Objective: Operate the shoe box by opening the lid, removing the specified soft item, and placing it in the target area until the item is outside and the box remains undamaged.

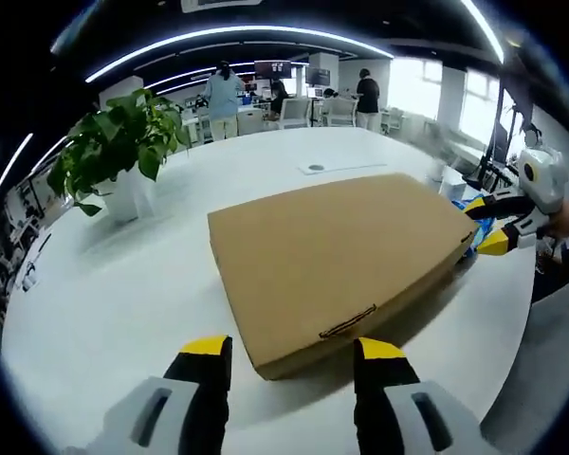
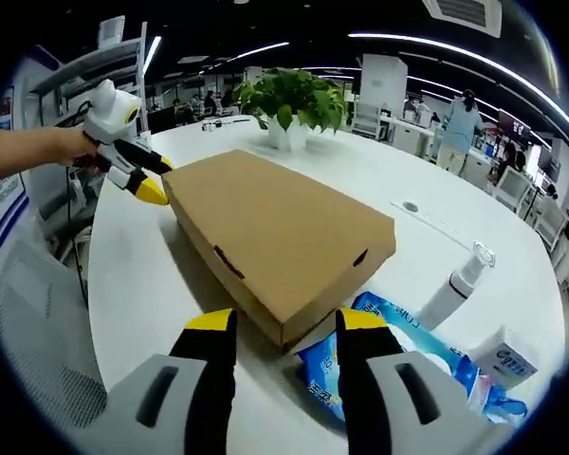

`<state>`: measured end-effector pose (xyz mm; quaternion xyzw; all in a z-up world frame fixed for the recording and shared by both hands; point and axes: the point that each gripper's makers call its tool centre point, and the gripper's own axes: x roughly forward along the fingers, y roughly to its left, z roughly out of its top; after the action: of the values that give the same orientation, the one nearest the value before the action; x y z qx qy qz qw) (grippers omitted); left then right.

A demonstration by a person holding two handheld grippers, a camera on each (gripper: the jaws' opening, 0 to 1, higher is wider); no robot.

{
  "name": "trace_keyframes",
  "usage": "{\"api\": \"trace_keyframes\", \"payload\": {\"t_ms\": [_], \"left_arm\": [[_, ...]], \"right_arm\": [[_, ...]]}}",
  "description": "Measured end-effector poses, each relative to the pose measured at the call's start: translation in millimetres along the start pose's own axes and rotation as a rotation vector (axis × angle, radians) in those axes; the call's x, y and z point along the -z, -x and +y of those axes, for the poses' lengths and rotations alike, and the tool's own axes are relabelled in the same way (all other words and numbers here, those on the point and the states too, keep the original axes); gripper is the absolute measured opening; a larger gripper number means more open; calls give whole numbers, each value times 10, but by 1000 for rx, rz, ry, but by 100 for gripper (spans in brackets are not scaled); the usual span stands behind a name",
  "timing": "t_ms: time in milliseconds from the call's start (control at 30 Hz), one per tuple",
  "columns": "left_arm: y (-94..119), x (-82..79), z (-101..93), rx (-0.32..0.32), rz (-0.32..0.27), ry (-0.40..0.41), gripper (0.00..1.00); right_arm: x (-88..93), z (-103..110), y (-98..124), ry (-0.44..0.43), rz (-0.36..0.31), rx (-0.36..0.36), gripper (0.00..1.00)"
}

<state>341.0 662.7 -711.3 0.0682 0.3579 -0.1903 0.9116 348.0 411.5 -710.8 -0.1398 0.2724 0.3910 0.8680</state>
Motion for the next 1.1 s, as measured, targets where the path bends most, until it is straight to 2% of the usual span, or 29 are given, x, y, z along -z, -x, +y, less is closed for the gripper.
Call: {"api": "trace_keyframes", "payload": {"t_ms": [333, 600, 733, 833, 900, 1100], "left_arm": [[216, 57, -131, 10, -47, 17, 57], [498, 39, -297, 5, -119, 47, 64], [631, 48, -417, -4, -153, 44, 66], [695, 98, -523, 0, -157, 39, 71], [763, 110, -559, -28, -169, 19, 72], [952, 126, -713, -48, -216, 10, 75]], "right_arm": [[166, -120, 458, -41, -32, 58, 45], [342, -217, 916, -89, -55, 126, 54], [430, -245, 1121, -104, -64, 157, 60], [507, -243, 1279, -121, -64, 179, 63], [541, -243, 1377, -138, -71, 194, 66], [628, -209, 1602, -156, -92, 233, 80]]}}
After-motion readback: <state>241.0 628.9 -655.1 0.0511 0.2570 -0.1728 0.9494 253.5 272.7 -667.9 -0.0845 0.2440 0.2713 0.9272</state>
